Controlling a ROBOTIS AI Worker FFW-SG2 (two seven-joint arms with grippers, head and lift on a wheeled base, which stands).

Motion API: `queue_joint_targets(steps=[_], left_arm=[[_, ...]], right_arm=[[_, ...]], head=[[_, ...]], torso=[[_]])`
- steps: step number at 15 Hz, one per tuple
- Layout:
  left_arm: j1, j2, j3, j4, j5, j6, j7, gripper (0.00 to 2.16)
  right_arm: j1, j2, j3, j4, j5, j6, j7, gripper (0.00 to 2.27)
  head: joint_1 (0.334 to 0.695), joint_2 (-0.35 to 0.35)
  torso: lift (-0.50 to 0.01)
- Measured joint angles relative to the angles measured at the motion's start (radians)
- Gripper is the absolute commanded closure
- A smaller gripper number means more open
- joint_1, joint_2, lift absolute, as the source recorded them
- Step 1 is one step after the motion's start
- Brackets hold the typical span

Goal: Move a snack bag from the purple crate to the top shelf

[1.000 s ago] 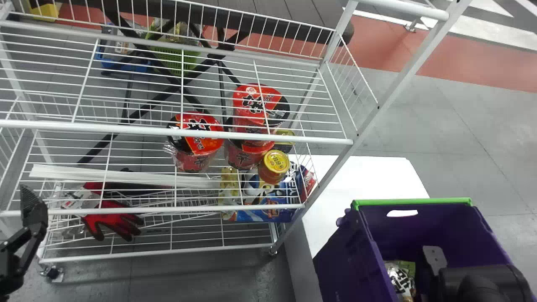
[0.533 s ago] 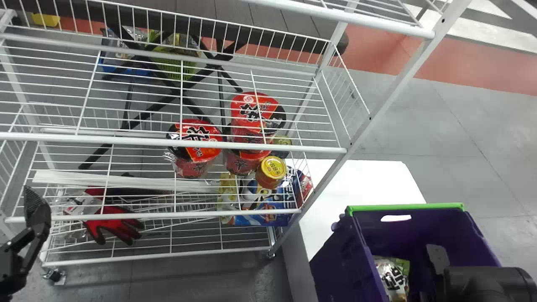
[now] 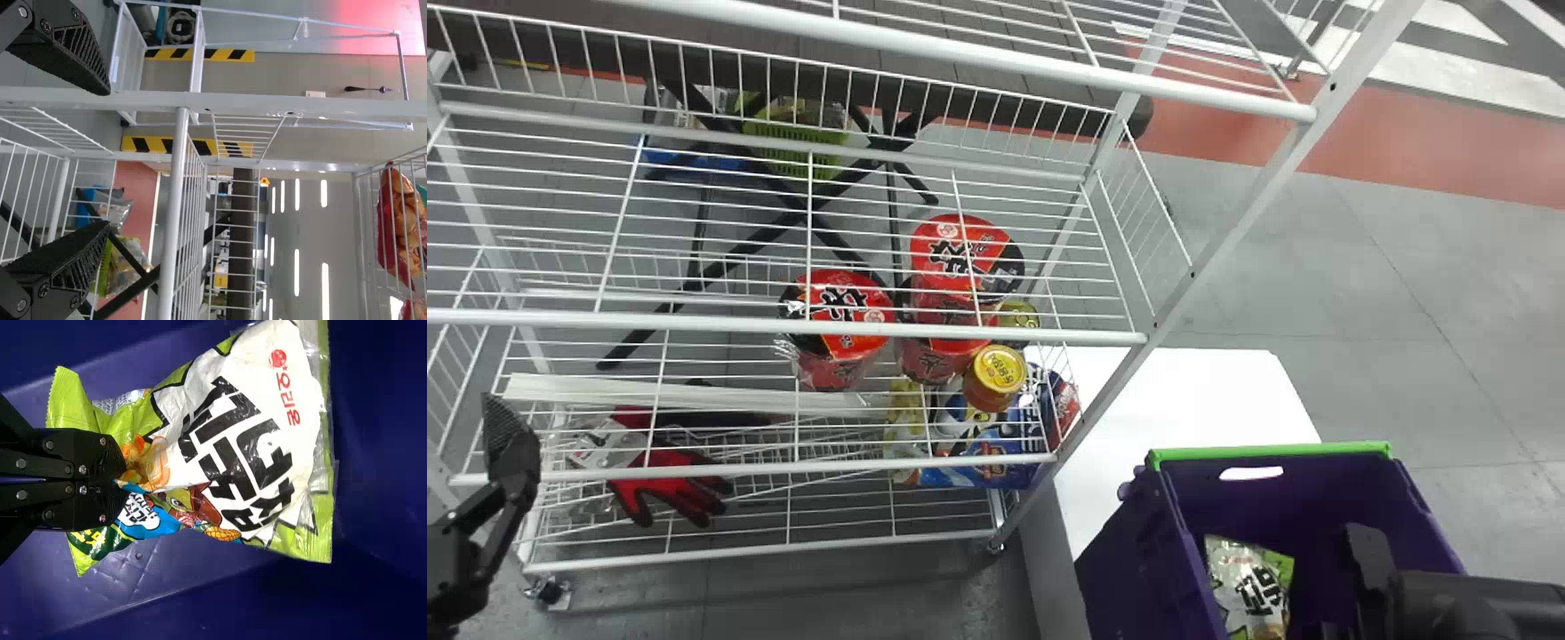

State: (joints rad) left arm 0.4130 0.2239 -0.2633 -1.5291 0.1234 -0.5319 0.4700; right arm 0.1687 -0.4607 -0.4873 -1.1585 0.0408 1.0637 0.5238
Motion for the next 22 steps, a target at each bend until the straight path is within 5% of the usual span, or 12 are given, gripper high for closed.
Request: queue_joint_targets(steps=[12,22], left_arm=[[0.033,0.0,0.005,-0.053,-0.016,0.073,0.016,0.12],[0.058,-0.003,0.013,-0.086,-0.029,0.094,0.019,0.12]], right_arm=[[0.162,0.085,-0.078,-0.309,-0.052,0.084,-0.001,1.9],[0.209,0.105,-0.107,-0.371,-0.071,0.075,0.014,1.9]], head=[[0.695,-0.35],[0.695,-0.35]], torso=[[-0.308],[-0.268]])
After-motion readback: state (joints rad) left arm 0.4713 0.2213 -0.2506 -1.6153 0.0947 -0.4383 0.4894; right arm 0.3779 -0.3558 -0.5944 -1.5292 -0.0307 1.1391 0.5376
